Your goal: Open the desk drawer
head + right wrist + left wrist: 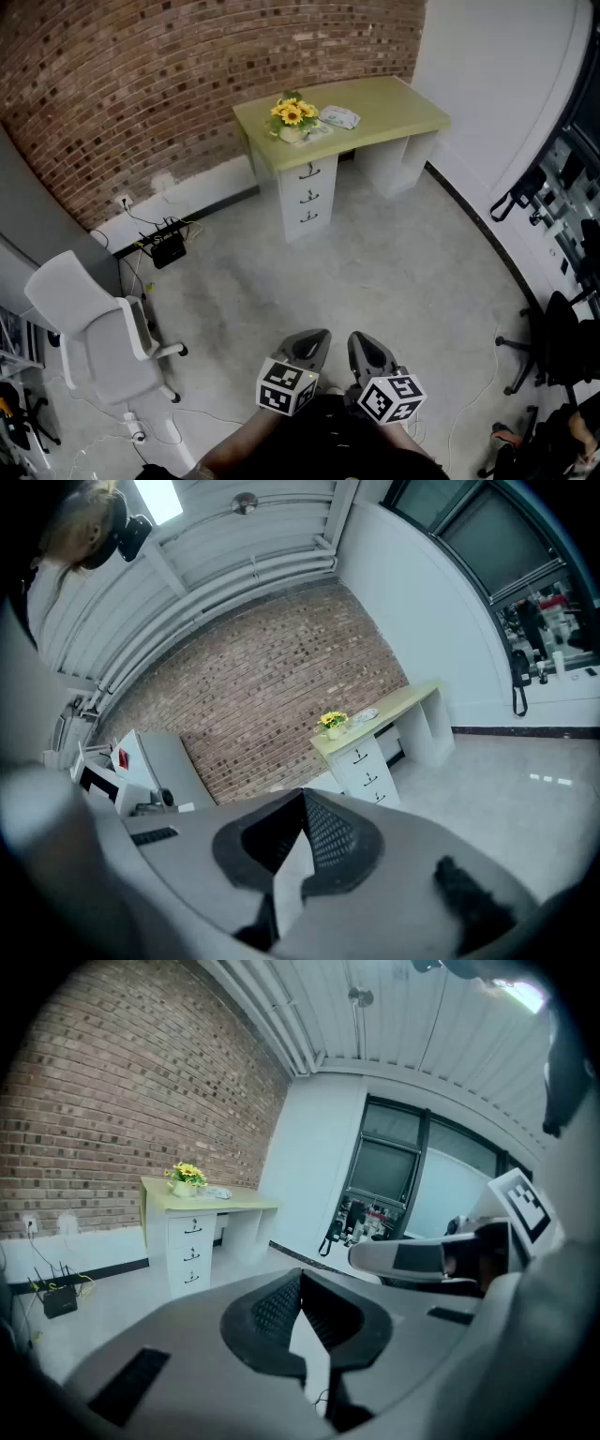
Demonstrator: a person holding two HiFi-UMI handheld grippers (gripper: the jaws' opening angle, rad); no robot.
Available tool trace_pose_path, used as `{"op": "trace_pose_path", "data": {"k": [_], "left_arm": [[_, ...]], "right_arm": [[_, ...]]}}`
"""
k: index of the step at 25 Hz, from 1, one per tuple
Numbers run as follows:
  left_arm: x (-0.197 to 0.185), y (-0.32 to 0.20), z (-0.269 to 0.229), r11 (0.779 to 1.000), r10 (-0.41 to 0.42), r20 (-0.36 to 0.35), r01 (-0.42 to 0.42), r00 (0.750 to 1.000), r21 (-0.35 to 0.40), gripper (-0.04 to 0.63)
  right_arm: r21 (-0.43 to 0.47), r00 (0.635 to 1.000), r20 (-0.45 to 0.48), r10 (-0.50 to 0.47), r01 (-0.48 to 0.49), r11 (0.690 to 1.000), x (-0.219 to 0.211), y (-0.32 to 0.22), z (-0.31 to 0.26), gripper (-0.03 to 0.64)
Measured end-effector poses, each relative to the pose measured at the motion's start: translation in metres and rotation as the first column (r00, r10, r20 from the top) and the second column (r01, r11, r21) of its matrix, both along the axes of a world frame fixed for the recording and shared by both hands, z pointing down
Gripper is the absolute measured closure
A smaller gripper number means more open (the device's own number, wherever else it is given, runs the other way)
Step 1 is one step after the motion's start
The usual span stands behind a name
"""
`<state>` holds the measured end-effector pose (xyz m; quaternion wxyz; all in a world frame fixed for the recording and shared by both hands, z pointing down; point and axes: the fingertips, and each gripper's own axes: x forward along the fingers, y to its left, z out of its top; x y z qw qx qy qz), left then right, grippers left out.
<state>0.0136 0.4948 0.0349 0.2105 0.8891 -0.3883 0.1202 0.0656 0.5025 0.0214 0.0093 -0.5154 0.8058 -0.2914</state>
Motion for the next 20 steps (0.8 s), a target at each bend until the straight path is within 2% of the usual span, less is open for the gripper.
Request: {"op": "trace_pose_path", "data": {"k": [6,13,17,20], "left_arm": [[0.009,0.009,0.004,0.999,-0.013,0.004,0.013,1.000,-0.029,0.586],[0.031,0.018,0.009,0.999,-0.039,0.000,0.039,0.999,-0.018,0.586],[0.039,0.029,0.019,0.997,-0.071,0.019,0.071,0.997,-0.017,0.586],[0.044,0.039,0.023,0.996,-0.078,0.008,0.079,0.997,-0.032,0.586]], "right_arm": [[-0.004,1.000,0.014,-0.014,0.014,1.000,0.010,0.009,0.002,0.604],[0.013,0.998,0.068,0.008,-0.009,1.000,0.039,0.013,0.002,0.604],[-0.011,0.997,0.069,-0.017,0.017,1.000,0.045,0.022,0.014,0.603],[-0.027,0.997,0.071,-0.034,0.036,0.999,0.047,0.028,0.021,0.603]]}}
